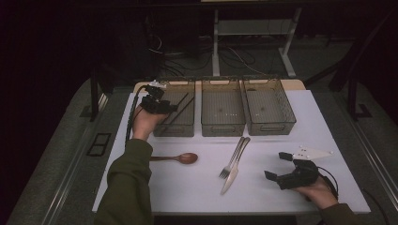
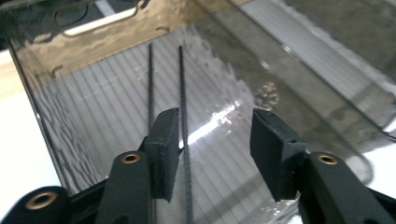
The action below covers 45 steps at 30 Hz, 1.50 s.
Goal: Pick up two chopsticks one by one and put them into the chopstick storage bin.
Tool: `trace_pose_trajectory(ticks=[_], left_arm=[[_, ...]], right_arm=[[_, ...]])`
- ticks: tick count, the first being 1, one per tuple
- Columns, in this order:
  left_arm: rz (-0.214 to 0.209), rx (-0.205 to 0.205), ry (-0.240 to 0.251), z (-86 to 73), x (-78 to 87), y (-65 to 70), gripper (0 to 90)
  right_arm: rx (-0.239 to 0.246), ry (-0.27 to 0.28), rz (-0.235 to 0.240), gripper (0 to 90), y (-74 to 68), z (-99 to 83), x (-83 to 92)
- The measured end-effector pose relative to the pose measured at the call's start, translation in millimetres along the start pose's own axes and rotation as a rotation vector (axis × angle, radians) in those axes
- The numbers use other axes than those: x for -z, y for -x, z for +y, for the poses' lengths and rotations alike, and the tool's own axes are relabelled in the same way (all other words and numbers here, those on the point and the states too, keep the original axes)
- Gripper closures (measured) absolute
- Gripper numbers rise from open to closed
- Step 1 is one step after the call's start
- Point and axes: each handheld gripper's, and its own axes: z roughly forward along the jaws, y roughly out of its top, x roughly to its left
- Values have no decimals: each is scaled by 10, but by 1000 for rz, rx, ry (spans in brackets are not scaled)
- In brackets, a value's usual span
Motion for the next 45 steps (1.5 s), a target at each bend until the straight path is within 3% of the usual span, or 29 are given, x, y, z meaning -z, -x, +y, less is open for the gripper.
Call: trace_pose_trajectory(ticks=[11, 20, 24, 36, 45], left_arm=[[-84, -73, 77, -52, 299, 302, 367], [-137, -126, 119, -209, 515, 557, 309], [-163, -128, 133, -314, 581, 651, 290], [-206, -124, 162, -658, 645, 819, 258], [-213, -150, 171, -929, 611, 904, 233]], right_arm=[[0, -2, 0, 14, -2, -1, -3], [0, -3, -1, 14, -2, -2, -4], [0, -1, -4, 14, 2, -1, -2], [0, -2, -4, 14, 0, -1, -3], [-4, 0, -3, 14, 5, 2, 1]])
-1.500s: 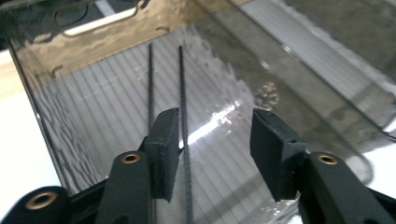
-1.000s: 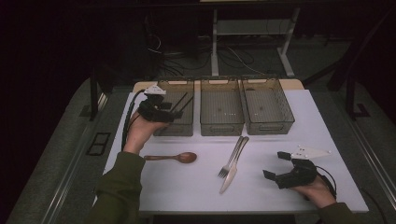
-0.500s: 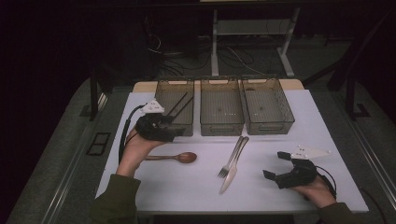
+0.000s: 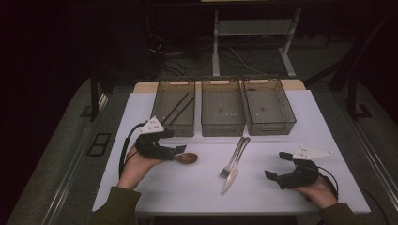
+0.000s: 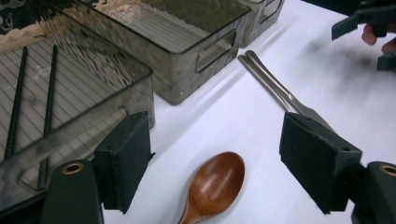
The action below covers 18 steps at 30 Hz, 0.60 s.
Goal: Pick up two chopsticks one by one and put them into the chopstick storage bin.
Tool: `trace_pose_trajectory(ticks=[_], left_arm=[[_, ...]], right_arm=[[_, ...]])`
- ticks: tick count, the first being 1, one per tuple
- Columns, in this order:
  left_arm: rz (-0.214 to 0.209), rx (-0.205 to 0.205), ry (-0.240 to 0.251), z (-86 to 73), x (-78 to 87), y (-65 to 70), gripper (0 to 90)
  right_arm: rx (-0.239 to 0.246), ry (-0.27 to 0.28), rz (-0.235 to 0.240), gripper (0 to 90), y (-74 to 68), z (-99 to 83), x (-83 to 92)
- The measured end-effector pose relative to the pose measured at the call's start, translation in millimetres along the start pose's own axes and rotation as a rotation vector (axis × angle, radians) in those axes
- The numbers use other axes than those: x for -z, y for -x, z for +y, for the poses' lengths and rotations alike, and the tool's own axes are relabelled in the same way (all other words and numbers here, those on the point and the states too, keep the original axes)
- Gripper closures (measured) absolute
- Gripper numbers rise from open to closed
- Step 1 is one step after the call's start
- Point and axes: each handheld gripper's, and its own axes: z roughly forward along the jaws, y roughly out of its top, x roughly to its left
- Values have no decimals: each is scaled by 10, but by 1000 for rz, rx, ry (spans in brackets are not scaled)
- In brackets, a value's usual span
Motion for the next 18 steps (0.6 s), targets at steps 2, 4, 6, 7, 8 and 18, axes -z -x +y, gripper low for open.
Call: trace_pose_trajectory(ticks=[2, 4, 6, 7, 8, 18], left_arm=[[-5, 3, 2, -63, -9, 8, 227], [-8, 8, 7, -125, -18, 22, 224], [-9, 9, 8, -186, -25, 36, 222], [-11, 6, 4, -216, -30, 45, 222], [-12, 1, 0, -243, -31, 56, 219], [-8, 20, -16, -469, -34, 111, 211]], right_arm=[[-2, 0, 0, 14, 1, 1, -1], [-1, -1, -1, 14, 4, 3, 1], [1, 0, -1, 15, 10, 5, 0], [0, 3, -2, 14, 10, 5, -2], [2, 3, -2, 14, 9, 6, -5], [12, 1, 5, 14, -3, 15, -6]])
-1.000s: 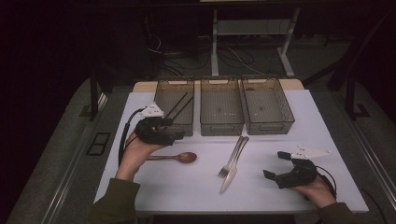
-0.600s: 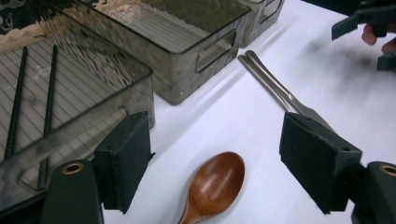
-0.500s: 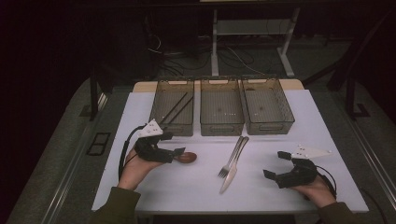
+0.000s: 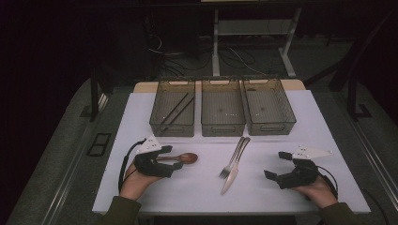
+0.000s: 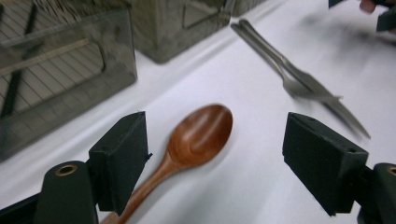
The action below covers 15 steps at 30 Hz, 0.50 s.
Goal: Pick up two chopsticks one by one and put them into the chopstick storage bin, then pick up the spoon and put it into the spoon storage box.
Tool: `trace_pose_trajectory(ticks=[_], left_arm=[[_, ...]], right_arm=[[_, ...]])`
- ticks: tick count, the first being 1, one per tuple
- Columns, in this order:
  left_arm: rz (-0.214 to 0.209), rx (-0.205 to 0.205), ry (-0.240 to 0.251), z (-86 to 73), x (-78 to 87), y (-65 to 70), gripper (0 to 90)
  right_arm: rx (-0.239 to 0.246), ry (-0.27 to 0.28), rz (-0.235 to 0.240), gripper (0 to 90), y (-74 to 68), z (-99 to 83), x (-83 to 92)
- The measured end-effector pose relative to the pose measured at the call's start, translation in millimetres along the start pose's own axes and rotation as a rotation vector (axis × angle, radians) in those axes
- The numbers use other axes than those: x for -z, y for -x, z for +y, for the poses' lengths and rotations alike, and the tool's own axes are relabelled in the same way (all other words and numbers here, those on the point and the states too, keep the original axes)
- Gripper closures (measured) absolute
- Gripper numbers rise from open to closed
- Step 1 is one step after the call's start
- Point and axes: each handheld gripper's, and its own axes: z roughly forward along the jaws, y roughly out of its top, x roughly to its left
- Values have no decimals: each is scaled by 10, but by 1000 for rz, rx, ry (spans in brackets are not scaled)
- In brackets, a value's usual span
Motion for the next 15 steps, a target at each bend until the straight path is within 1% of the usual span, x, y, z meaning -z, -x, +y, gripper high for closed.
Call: trace_pose_trajectory(ticks=[8, 15], left_arm=[[3, -1, -19, -27, -55, -27, 206], [0, -8, -31, -9, -116, -64, 205]], right_arm=[[8, 0, 5, 15, -23, 4, 4], [12, -1, 11, 14, -30, 8, -3]])
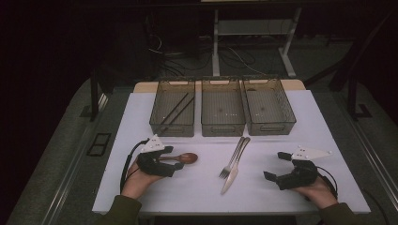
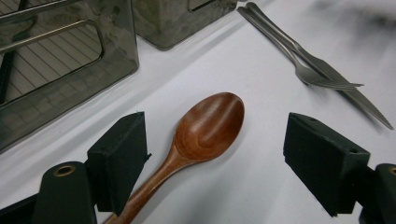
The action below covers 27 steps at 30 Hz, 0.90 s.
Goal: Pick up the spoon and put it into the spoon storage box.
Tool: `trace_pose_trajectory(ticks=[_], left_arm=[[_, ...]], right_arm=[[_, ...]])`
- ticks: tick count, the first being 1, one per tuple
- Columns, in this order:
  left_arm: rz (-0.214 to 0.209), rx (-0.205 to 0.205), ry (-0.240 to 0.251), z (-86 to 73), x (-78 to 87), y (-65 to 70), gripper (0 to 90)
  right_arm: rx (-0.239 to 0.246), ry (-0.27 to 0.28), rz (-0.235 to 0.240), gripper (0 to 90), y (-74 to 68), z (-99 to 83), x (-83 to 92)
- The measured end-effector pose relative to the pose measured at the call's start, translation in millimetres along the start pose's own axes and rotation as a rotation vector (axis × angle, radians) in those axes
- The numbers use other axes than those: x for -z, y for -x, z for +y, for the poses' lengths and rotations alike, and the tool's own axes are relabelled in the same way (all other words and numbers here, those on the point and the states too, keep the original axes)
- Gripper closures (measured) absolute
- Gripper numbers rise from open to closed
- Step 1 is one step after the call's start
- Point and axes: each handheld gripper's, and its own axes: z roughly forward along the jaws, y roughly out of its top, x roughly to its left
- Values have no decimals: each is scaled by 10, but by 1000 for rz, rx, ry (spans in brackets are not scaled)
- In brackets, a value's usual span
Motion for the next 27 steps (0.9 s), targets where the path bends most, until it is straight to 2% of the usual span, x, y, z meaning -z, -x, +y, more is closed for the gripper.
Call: trace_pose_trajectory(ticks=[9, 17, 27], left_arm=[[-11, -11, -7, 121, -114, -52, 204], [-23, 3, -10, 243, -219, -145, 210], [-15, 11, -13, 411, -378, -249, 224]], right_arm=[[4, -9, 1, 14, -4, -1, -24], [-2, -9, -1, 14, 6, -4, -20], [-7, -8, -3, 15, 11, 0, -18]])
